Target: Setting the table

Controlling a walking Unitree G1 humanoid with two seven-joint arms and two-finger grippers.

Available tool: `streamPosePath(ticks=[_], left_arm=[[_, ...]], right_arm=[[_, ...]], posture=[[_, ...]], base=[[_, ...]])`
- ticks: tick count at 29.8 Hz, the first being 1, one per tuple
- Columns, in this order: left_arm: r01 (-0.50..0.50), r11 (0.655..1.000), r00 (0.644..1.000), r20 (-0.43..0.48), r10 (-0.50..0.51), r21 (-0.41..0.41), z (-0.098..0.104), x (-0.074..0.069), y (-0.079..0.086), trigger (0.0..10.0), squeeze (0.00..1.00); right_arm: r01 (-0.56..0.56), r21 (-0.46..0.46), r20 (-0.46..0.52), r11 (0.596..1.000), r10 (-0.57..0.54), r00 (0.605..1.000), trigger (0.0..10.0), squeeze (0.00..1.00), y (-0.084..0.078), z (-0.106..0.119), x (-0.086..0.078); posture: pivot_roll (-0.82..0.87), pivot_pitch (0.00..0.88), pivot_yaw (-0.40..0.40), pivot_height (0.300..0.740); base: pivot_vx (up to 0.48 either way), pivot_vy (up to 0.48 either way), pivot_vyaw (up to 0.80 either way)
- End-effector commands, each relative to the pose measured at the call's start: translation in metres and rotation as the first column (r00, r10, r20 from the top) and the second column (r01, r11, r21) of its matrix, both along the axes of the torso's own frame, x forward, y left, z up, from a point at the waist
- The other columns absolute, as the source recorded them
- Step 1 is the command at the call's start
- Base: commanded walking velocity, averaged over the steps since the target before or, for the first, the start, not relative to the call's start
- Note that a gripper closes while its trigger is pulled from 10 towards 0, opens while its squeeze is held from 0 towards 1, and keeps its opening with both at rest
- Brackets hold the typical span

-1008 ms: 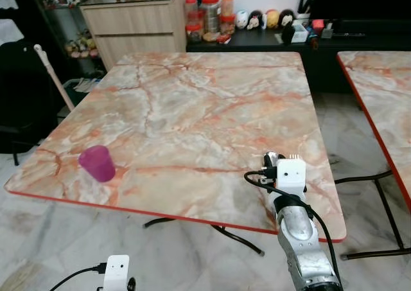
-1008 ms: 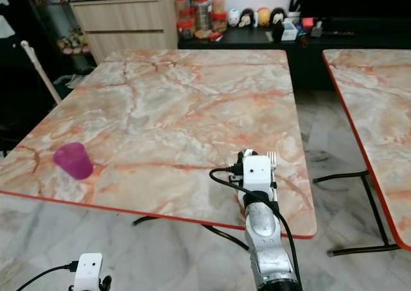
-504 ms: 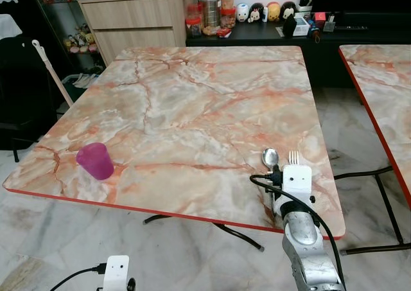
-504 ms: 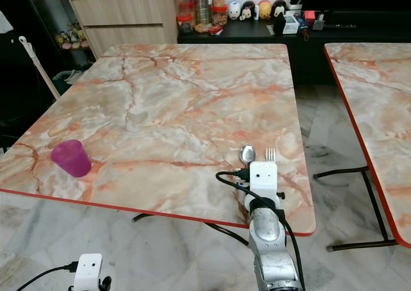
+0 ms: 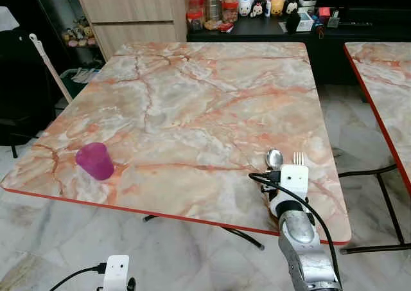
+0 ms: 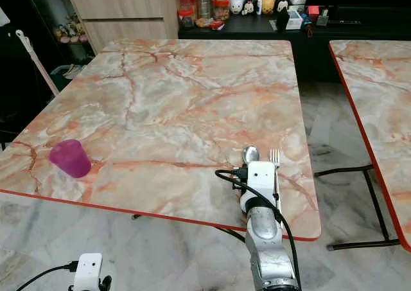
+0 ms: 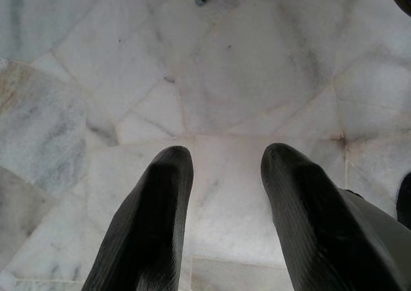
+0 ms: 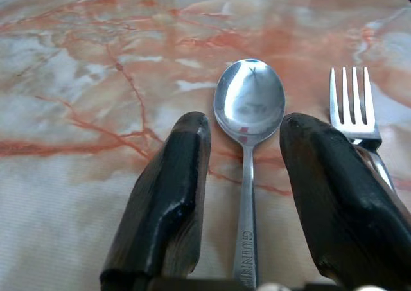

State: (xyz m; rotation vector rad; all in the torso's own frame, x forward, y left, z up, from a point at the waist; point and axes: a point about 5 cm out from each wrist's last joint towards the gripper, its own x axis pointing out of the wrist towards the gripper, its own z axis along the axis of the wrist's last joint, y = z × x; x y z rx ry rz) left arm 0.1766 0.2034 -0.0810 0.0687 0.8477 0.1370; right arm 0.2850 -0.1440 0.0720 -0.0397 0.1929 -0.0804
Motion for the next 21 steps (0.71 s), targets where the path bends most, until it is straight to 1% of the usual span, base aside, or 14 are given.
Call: streamPosePath(ticks=[1,2,8,14,17,21], left_arm=[[-0.001,1.0,1.0,-0.011,0.002,0.007,-0.001,-0.002,0.004,10.0,0.0],[-0.001,1.0,1.0,-0.011,0.001,0.007,-0.001,-0.002,0.004,10.0,0.0],[0.001,1.0,1.0,-0.012,-0.001,0.004,-0.001,-0.002,0.003,10.0,0.0],[0.0,1.0,1.0,-0.015,0.0,0.003,-0.001,-0.002,0.002,10.0,0.0],[0.001,1.0,1.0,-0.026,-0.001,-0.003,-0.002,-0.003,0.001,10.0,0.0],[0.001,1.0,1.0,-0.029,-0.001,-0.004,-0.002,-0.004,0.0,10.0,0.0]], right_arm=[[-0.003,0.012,-0.013,1.0,0.003,1.0,10.0,0.95,0.004,0.0,0.001],[-0.006,0.003,-0.019,1.0,0.006,1.0,10.0,0.0,0.003,0.0,0.001],[-0.01,0.007,-0.023,1.0,0.01,1.0,10.0,0.0,0.004,-0.001,0.002],[-0.008,0.018,-0.052,1.0,0.009,0.999,10.0,0.0,0.004,-0.004,0.003],[0.011,0.023,-0.095,1.0,-0.008,0.995,10.0,0.0,0.003,-0.01,0.003],[0.012,0.035,-0.131,0.999,-0.007,0.991,10.0,0.0,0.005,-0.016,0.002]], posture=[[0.0,0.064,0.097,0.74],[0.0,0.064,0.097,0.74],[0.0,0.067,0.093,0.74],[0.0,0.067,0.092,0.74],[0.0,0.063,0.09,0.74],[0.0,0.064,0.088,0.74]], base=[[0.0,0.0,0.0],[0.0,0.0,0.0],[0.0,0.0,0.0],[0.0,0.0,0.0],[0.0,0.0,0.0],[0.0,0.0,0.0]])
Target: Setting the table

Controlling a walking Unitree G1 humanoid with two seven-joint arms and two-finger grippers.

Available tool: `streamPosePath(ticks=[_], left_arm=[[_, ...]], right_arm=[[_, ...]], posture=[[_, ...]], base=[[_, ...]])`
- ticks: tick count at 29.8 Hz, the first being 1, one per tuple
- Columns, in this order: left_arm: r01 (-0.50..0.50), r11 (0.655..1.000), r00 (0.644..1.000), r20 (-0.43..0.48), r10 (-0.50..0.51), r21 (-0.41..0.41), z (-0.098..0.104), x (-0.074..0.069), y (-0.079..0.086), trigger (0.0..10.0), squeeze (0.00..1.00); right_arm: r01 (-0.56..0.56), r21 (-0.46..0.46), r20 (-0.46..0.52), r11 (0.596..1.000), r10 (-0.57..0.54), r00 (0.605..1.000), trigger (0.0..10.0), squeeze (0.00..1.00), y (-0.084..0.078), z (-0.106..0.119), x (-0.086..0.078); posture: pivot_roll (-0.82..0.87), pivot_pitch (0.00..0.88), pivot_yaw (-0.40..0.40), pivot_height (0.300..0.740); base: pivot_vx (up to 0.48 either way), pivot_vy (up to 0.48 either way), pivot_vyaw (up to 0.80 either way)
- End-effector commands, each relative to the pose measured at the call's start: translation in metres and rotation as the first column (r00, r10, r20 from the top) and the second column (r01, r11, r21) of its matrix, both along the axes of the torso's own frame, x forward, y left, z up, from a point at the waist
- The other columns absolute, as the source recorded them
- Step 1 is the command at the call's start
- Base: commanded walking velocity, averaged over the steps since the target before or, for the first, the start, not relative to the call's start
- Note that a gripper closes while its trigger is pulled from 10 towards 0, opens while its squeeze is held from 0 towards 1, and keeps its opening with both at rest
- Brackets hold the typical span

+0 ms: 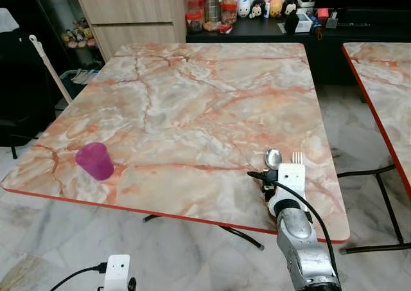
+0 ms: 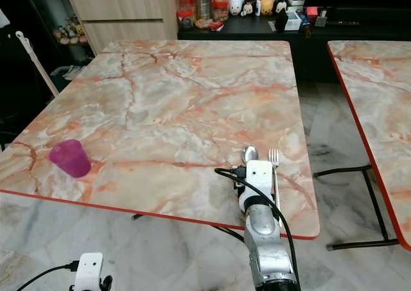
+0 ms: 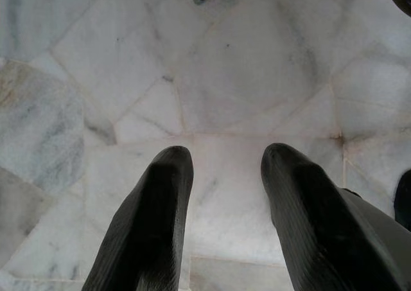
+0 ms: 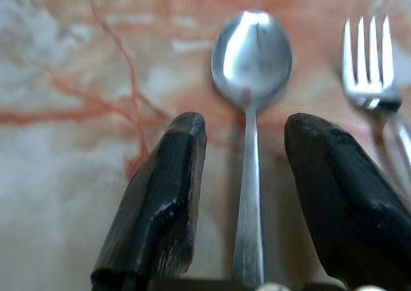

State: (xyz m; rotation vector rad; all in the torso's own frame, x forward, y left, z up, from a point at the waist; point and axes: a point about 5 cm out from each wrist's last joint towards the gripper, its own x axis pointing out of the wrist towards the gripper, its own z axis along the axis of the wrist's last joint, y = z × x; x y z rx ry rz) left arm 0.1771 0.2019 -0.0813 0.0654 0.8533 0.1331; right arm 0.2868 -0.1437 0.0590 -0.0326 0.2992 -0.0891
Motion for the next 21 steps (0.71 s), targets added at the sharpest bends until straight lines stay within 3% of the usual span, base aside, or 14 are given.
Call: streamPosePath(ticks=[1,13,14,15,16,17,18,21], left_arm=[[-0.001,1.0,1.0,-0.023,0.001,0.001,-0.002,-0.004,0.002,10.0,0.0],[0.0,1.0,0.999,-0.036,-0.001,-0.011,-0.003,-0.006,0.001,10.0,0.0],[0.003,1.0,0.999,-0.042,-0.004,-0.016,-0.004,-0.006,0.0,10.0,0.0],[0.008,1.0,0.999,-0.046,-0.009,-0.025,-0.004,-0.006,-0.001,10.0,0.0],[0.009,1.0,0.999,-0.046,-0.01,-0.027,-0.004,-0.006,-0.002,10.0,0.0],[0.008,1.0,0.999,-0.045,-0.01,-0.028,-0.004,-0.006,-0.002,10.0,0.0],[0.007,1.0,0.999,-0.045,-0.008,-0.029,-0.004,-0.006,-0.002,10.0,0.0],[0.006,0.999,0.999,-0.046,-0.008,-0.035,-0.004,-0.006,-0.003,10.0,0.0]], right_arm=[[-0.001,0.026,-0.025,1.0,0.001,1.0,10.0,0.0,0.004,-0.003,0.001],[0.006,0.024,-0.087,1.0,-0.004,0.996,10.0,0.0,0.006,-0.009,0.0],[0.023,0.018,-0.106,1.0,-0.021,0.994,9.3,0.0,0.004,-0.012,0.0],[0.05,0.024,-0.135,0.998,-0.046,0.99,3.3,0.0,0.002,-0.016,-0.001],[0.061,0.028,-0.146,0.998,-0.056,0.988,3.3,0.0,0.001,-0.018,-0.001],[0.067,0.03,-0.154,0.997,-0.062,0.986,1.0,0.0,0.0,-0.018,-0.001],[0.061,0.024,-0.157,0.998,-0.056,0.986,0.0,0.0,0.0,-0.018,-0.001],[0.045,0.013,-0.159,0.999,-0.042,0.986,0.0,0.0,0.0,-0.018,0.0]], posture=[[0.0,0.064,0.088,0.74],[0.0,0.063,0.09,0.74],[0.0,0.062,0.089,0.74],[0.01,0.06,0.088,0.74],[0.0,0.06,0.088,0.74],[0.0,0.06,0.088,0.74],[0.01,0.058,0.085,0.74],[0.01,0.057,0.085,0.74]], base=[[0.0,0.0,0.0],[0.0,0.0,0.0],[0.0,0.0,0.0],[0.0,0.0,0.0],[0.0,0.0,0.0],[0.0,0.0,0.0],[0.0,0.0,0.0],[0.0,0.0,0.0]])
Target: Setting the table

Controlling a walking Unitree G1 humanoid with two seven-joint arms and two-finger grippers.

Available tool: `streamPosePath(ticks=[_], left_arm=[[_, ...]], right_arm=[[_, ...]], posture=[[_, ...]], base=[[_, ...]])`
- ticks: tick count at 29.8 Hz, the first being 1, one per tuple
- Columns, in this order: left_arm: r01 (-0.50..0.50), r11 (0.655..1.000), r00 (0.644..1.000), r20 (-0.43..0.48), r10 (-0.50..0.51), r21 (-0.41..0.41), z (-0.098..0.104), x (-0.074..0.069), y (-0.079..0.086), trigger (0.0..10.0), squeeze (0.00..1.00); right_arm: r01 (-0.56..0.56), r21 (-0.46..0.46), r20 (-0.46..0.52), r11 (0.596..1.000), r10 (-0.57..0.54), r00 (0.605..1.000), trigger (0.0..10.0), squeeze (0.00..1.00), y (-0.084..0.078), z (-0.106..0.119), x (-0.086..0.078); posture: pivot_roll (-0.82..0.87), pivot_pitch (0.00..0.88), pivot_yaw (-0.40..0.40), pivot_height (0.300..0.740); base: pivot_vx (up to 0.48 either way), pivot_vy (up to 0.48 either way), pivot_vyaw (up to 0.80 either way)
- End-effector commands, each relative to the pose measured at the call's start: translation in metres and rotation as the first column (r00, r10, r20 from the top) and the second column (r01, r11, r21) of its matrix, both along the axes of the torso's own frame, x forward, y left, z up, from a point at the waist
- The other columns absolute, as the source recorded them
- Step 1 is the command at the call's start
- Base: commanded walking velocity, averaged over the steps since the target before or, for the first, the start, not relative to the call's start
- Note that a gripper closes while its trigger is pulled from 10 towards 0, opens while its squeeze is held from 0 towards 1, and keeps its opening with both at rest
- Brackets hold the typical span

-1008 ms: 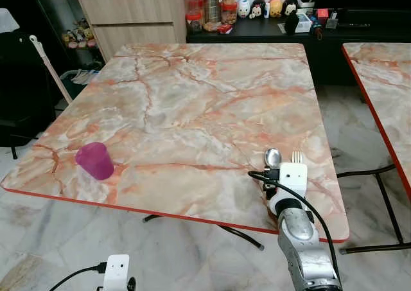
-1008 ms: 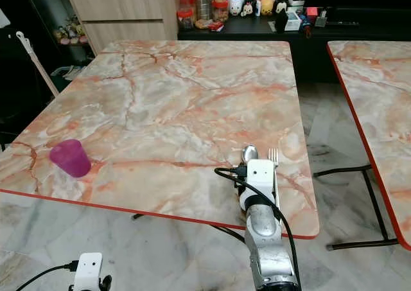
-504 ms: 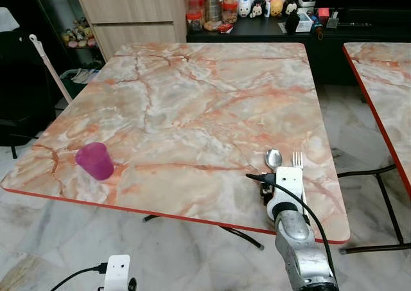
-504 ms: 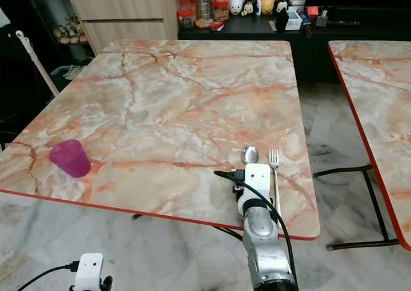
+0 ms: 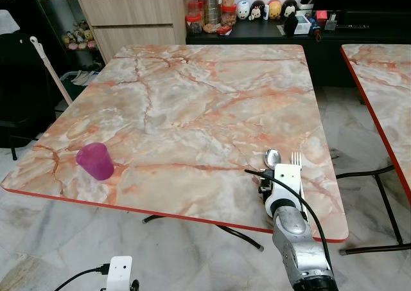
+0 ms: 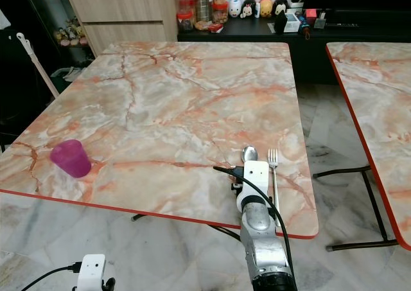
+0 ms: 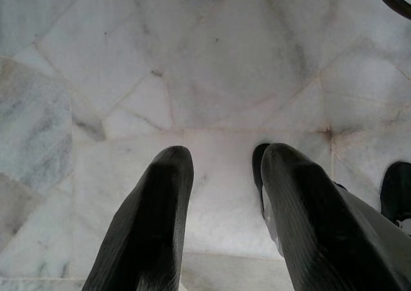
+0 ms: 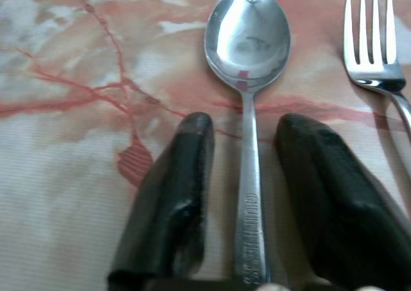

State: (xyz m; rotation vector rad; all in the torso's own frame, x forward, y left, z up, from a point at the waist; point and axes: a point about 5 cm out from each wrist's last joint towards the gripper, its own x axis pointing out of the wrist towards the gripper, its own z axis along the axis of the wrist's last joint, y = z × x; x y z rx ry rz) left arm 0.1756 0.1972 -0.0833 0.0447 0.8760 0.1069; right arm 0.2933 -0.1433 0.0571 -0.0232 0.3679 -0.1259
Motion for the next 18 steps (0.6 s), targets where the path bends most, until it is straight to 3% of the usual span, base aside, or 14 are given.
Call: streamPosePath(ticks=[1,18], left_arm=[[-0.006,1.0,1.0,-0.026,0.006,-0.007,-0.002,-0.004,0.001,10.0,0.0],[-0.003,1.0,1.0,-0.016,0.002,-0.004,0.001,0.004,0.003,10.0,0.0]], right_arm=[[0.0,0.01,-0.09,1.0,0.001,0.996,0.0,0.0,0.0,-0.015,-0.006],[-0.041,0.006,-0.043,0.999,0.041,0.998,0.0,0.0,0.009,-0.004,0.008]], posture=[[0.01,0.055,0.08,0.74],[0.01,0.042,0.092,0.74]], base=[[0.0,0.0,0.0],[0.0,0.0,0.0]])
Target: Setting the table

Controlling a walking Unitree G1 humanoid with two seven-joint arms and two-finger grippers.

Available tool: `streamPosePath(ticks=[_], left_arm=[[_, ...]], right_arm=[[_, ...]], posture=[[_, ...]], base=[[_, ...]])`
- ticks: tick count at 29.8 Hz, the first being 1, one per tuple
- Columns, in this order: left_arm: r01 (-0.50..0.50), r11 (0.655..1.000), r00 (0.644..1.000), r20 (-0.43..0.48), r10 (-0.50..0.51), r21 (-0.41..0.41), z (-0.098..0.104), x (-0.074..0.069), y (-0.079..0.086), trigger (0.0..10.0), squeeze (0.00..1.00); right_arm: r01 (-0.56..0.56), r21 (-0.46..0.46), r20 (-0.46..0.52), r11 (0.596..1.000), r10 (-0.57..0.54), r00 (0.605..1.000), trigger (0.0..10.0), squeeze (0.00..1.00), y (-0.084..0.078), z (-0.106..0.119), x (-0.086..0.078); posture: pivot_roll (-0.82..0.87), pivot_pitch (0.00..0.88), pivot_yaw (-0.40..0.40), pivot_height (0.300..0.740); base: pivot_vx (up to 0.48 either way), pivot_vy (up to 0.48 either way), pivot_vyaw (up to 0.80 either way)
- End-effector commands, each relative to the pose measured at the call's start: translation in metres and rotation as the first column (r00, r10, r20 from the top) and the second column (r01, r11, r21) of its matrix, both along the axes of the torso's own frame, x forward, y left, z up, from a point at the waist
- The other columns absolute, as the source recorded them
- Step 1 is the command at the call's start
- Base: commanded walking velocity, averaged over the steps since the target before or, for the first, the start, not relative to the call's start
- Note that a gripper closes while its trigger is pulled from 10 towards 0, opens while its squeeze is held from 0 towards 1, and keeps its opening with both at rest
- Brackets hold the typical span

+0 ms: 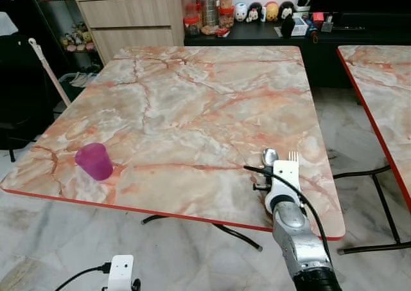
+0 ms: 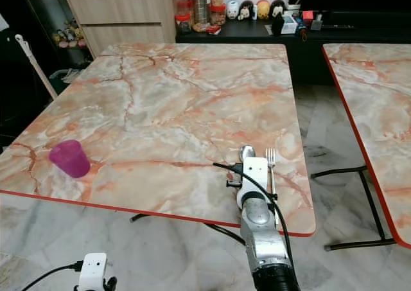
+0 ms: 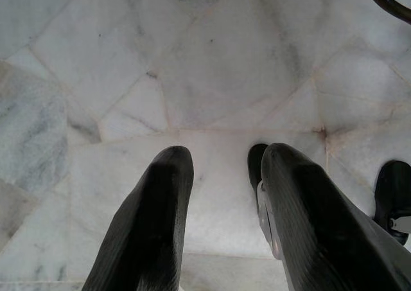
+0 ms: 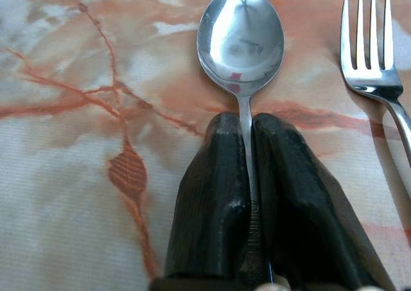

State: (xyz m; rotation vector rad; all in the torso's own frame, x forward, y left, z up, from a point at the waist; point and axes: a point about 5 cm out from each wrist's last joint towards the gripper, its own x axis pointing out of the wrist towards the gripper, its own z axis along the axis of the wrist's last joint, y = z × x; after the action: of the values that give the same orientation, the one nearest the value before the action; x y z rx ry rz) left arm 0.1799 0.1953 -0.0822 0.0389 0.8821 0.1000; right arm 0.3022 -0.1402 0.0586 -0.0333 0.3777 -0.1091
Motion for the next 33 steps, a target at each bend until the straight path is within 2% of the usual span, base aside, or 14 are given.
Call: streamPosePath(ticks=[1,4,17,18,19,21,22,23,24,25,26,28,30,33], left_arm=[[-0.005,1.0,1.0,-0.01,0.005,0.004,0.0,-0.001,0.005,10.0,0.0],[-0.002,1.0,1.0,-0.016,0.002,0.007,-0.001,-0.002,0.004,10.0,0.0],[-0.016,1.0,1.0,-0.014,0.016,0.013,0.0,-0.001,0.005,10.0,0.0],[-0.019,1.0,1.0,-0.014,0.02,0.014,0.0,-0.001,0.005,10.0,0.0],[-0.024,1.0,1.0,-0.013,0.024,0.017,0.0,-0.001,0.006,10.0,0.0],[-0.025,0.999,1.0,-0.013,0.025,0.02,0.0,-0.001,0.006,10.0,0.0],[-0.024,0.999,1.0,-0.009,0.024,0.031,0.0,0.0,0.007,10.0,0.0],[-0.022,0.999,1.0,-0.008,0.023,0.036,0.001,0.0,0.007,10.0,0.0],[-0.021,0.999,1.0,-0.007,0.022,0.048,0.001,0.0,0.008,10.0,0.0],[-0.023,0.998,1.0,-0.008,0.024,0.055,0.001,0.0,0.008,10.0,0.0],[-0.023,0.998,1.0,-0.008,0.024,0.055,0.001,0.0,0.008,10.0,0.0],[-0.022,0.997,1.0,-0.016,0.023,0.069,0.0,-0.002,0.01,10.0,0.0],[-0.02,0.997,0.999,-0.024,0.022,0.08,-0.001,-0.004,0.011,10.0,0.0],[-0.02,0.996,0.999,-0.025,0.022,0.082,-0.001,-0.005,0.011,10.0,0.0]], right_arm=[[-0.025,0.012,-0.03,1.0,0.025,0.999,0.0,0.0,0.007,-0.005,-0.001],[-0.057,0.004,0.011,0.998,0.057,0.998,0.0,0.0,0.01,-0.001,0.002],[-0.102,-0.031,0.07,0.994,0.104,0.992,0.0,0.0,0.016,0.009,0.008],[-0.107,-0.041,0.137,0.993,0.112,0.984,10.0,0.0,0.018,0.02,0.012],[-0.123,-0.044,0.244,0.991,0.13,0.961,10.0,0.0,0.023,0.039,0.017],[-0.132,-0.041,0.284,0.99,0.138,0.949,10.0,0.0,0.024,0.046,0.018],[-0.163,-0.087,0.369,0.983,0.184,0.911,10.0,0.0,0.029,0.064,0.021],[-0.171,-0.105,0.395,0.98,0.199,0.897,10.0,0.0,0.031,0.07,0.022],[-0.2,-0.165,0.46,0.966,0.255,0.85,10.0,0.0,0.037,0.085,0.022],[-0.217,-0.204,0.491,0.955,0.291,0.821,10.0,0.0,0.04,0.093,0.021],[-0.217,-0.204,0.491,0.955,0.291,0.821,10.0,0.0,0.04,0.093,0.021],[-0.238,-0.221,0.529,0.946,0.322,0.785,10.0,0.0,0.046,0.103,0.021],[-0.236,-0.186,0.553,0.954,0.3,0.777,10.0,0.0,0.046,0.106,0.021],[-0.236,-0.191,0.548,0.953,0.303,0.779,10.0,0.0,0.045,0.104,0.021]], posture=[[0.01,0.042,0.092,0.74],[0.0,0.039,0.092,0.74],[0.01,0.03,0.085,0.74],[0.01,0.028,0.086,0.74],[0.01,0.028,0.086,0.74],[0.01,0.027,0.086,0.74],[0.01,0.029,0.086,0.74],[0.01,0.03,0.084,0.74],[0.01,0.03,0.085,0.74],[0.01,0.031,0.085,0.74],[0.01,0.031,0.085,0.74],[0.01,0.033,0.083,0.74],[0.01,0.034,0.083,0.74],[0.01,0.034,0.083,0.74]], base=[[0.0,0.0,0.0],[0.0,0.0,0.0],[0.0,0.0,0.0],[0.0,0.0,0.0],[0.0,0.0,0.0],[0.0,0.0,0.0],[0.0,0.0,0.0],[0.0,0.0,0.0],[0.0,0.0,0.0],[0.0,0.0,0.0],[0.0,0.0,0.0],[0.0,0.0,0.0],[0.0,0.0,0.0],[0.0,0.0,0.0]])
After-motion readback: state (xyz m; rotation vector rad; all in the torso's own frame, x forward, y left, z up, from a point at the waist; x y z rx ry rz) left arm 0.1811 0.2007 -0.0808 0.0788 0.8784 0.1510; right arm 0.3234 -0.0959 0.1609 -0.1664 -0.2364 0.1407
